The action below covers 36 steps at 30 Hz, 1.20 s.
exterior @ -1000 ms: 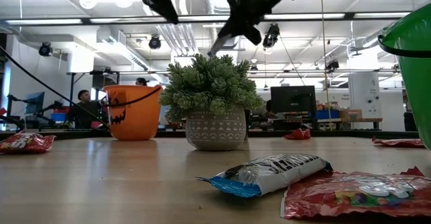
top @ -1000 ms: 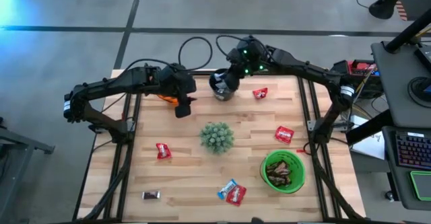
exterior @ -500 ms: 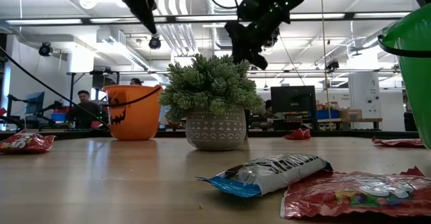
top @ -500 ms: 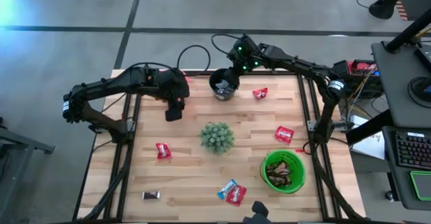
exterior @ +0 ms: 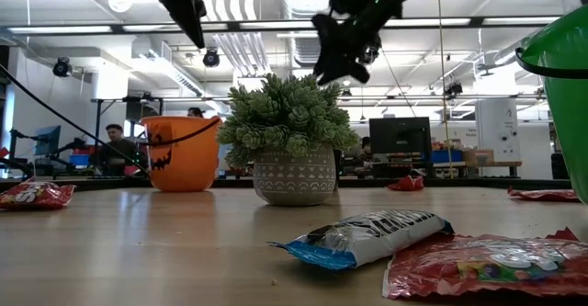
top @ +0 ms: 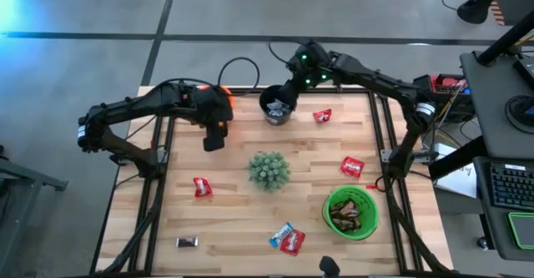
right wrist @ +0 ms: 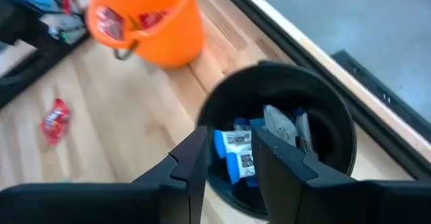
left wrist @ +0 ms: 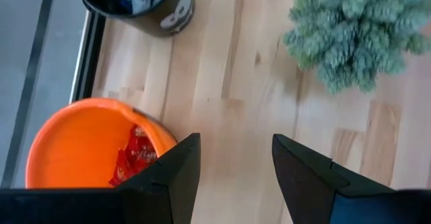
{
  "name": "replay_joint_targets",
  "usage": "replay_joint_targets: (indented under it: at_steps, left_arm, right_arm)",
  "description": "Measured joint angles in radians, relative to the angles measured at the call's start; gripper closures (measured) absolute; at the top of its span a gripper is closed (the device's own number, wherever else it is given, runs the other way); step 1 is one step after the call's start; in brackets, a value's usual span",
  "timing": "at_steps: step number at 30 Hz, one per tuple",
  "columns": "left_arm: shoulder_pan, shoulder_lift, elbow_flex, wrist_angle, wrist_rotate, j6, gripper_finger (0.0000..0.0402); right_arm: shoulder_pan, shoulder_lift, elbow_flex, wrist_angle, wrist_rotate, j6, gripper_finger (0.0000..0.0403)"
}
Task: Organize candy in baskets
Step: Put the white chocolate bar into the black bucket
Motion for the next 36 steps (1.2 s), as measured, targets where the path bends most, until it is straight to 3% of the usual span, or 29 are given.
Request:
replay_joint_targets:
  at_steps: [12,17,25,29,36]
  left_arm:
    - [-0.005,0.043,0.0,0.049,0.005,-0.047,0.0235]
    - [-0.009,0.032,0.0,0.061,0.105,-0.124,0.0235]
    - [-0.015,0.03,0.0,0.1,0.107,-0.181,0.0235]
    - [-0.015,0.03,0.0,0.099,0.107,-0.191,0.0235]
    - [-0.015,0.03,0.0,0.136,0.107,-0.195,0.0235]
  right_arm:
    - [0.02,-0.274,0.0,-0.104,0.004,-0.004,0.0294]
    - [0.02,-0.368,0.0,-0.188,0.003,-0.016,0.0294]
    - [0.077,-0.409,0.0,-0.347,-0.051,-0.043,0.0294]
    - [0.154,-0.405,-0.001,-0.359,-0.122,-0.048,0.0297]
    - [0.305,-0.405,-0.006,-0.359,-0.128,-0.048,0.0308]
